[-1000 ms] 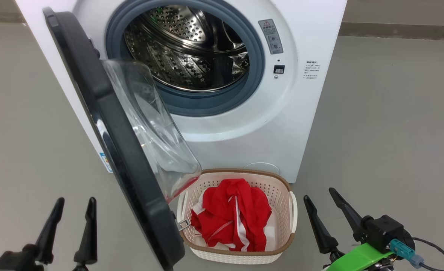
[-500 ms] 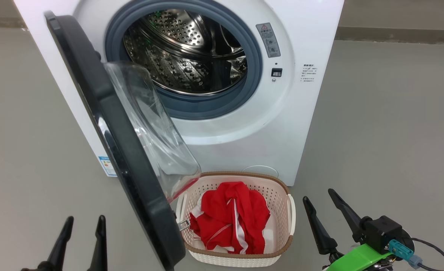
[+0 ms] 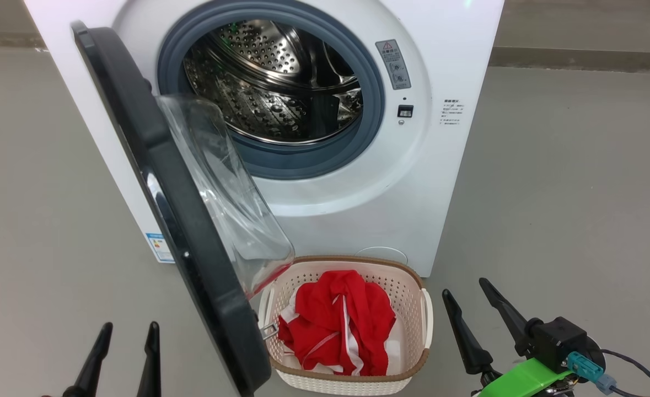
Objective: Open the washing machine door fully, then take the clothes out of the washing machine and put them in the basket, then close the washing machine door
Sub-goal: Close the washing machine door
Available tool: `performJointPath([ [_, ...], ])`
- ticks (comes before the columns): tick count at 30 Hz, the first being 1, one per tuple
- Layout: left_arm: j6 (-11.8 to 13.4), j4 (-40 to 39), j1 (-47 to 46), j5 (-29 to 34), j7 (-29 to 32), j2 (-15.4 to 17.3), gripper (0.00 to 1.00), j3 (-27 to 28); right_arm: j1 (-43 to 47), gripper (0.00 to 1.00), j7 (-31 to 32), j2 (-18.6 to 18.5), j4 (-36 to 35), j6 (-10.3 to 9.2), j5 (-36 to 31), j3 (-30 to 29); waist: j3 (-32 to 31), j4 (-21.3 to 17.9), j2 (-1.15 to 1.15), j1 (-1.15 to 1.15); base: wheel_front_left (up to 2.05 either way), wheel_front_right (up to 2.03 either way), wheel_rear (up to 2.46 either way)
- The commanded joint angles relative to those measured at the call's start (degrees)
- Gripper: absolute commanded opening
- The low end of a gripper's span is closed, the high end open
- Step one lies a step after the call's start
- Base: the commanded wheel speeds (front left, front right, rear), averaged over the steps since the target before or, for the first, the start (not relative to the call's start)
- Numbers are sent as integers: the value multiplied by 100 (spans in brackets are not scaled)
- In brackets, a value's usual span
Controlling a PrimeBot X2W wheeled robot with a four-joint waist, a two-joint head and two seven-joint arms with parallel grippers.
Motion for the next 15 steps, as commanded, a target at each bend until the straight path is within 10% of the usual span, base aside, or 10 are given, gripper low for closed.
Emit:
performJointPath([
  [1,-30,-117,-71,44,-70,32,100,171,-174,100,-36,4,-123,19,-61,134,2,3,0,0,0,0,0],
  [15,-31,-34,-28,28,-70,127,100,110,-152,100,-36,4,-121,19,-9,199,-58,23,0,0,0,0,0],
])
